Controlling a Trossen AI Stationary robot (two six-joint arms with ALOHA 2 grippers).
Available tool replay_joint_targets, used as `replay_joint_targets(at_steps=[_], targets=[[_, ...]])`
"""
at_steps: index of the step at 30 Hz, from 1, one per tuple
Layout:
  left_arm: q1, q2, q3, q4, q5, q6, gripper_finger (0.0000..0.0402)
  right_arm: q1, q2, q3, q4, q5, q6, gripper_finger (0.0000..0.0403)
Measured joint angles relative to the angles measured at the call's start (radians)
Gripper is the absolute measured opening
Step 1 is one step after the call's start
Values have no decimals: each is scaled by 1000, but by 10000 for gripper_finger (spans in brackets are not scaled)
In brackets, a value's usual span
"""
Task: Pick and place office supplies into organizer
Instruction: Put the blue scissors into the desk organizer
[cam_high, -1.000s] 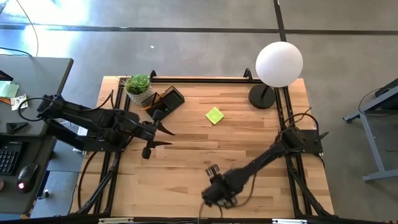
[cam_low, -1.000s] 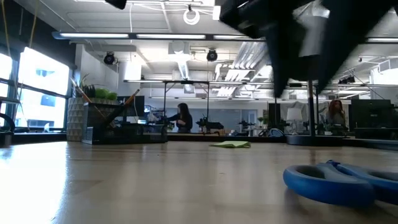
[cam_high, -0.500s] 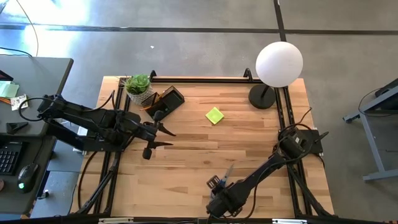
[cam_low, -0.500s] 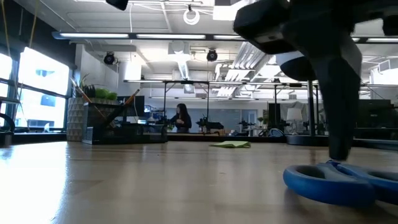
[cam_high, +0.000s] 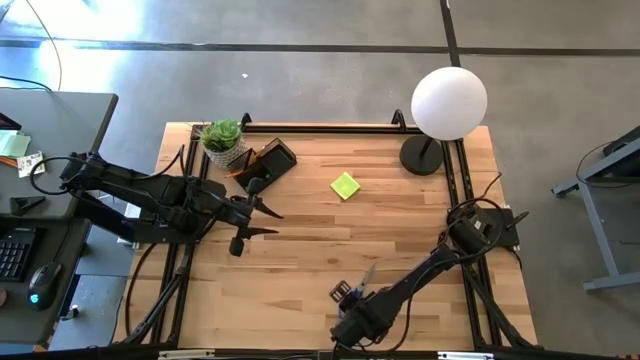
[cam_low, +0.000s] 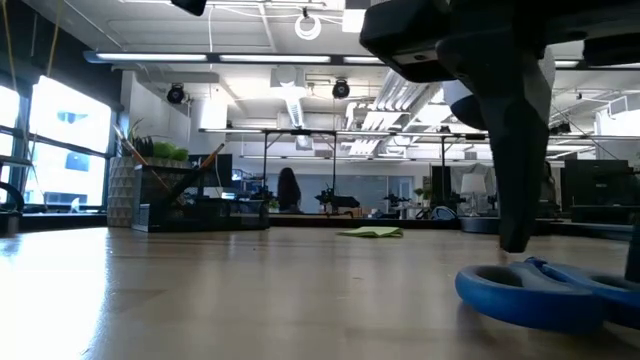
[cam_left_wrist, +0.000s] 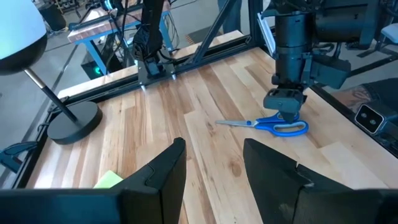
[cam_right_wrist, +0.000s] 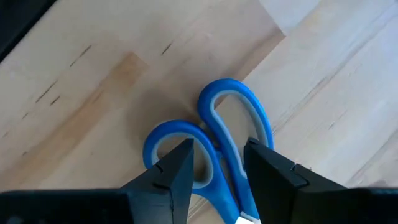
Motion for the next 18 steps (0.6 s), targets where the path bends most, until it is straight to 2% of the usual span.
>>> replay_joint_targets(at_steps=[7,11,18], targets=[[0,0,0,0,0,0,149,0,3,0,-12,-35,-62,153],[0,0,0,0,0,1,149,-5,4,0,-25,-14,-79,168],[0,1,0,-1,0,0,149,-28,36,0,5,-18,-96,165]])
